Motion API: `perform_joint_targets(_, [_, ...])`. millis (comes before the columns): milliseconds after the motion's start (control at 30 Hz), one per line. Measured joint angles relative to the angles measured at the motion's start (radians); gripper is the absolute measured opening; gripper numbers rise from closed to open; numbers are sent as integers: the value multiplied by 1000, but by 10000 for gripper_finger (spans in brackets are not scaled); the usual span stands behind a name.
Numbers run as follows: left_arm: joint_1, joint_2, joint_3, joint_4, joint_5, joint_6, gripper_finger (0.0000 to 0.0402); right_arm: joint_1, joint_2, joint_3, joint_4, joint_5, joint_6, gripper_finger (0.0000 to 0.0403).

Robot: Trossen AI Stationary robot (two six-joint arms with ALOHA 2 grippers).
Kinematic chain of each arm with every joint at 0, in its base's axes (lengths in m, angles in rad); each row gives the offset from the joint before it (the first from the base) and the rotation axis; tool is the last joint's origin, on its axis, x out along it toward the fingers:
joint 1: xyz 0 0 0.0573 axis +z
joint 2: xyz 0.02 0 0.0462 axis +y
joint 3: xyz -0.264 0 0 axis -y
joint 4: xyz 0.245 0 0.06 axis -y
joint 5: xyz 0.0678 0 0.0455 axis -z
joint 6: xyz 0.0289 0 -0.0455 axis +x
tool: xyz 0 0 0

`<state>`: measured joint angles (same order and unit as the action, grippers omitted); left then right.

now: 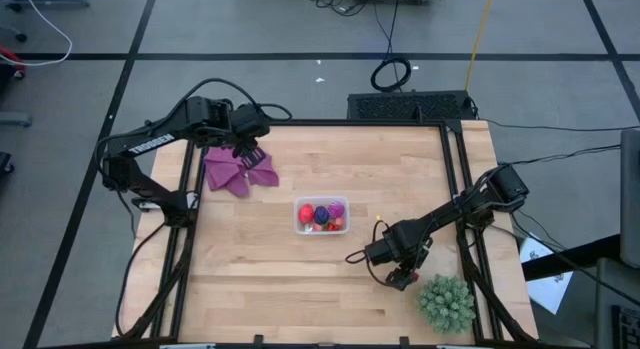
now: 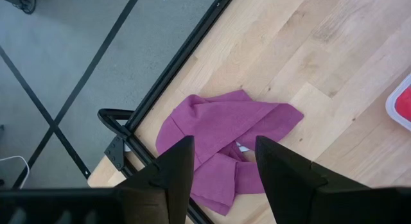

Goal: Pick and placing Produce into tupperware
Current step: Put the red strawberry into the transparent bin

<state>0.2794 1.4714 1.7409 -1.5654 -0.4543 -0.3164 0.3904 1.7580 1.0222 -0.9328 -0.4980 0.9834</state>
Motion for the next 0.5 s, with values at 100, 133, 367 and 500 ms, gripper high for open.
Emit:
perform_joint_targets(100, [0,0,0,0,0,0,173,0,0,0,2,1,0,229])
perform_joint_targets(133, [0,0,0,0,0,0,172,0,0,0,2,2,0,225])
perform_joint_targets(367, [0,0,0,0,0,-1,173,0,0,-53,62,-20,16,195])
perform_joint_targets(500, [0,0,0,0,0,-1,172,0,-2,-79,102,-41,30,184])
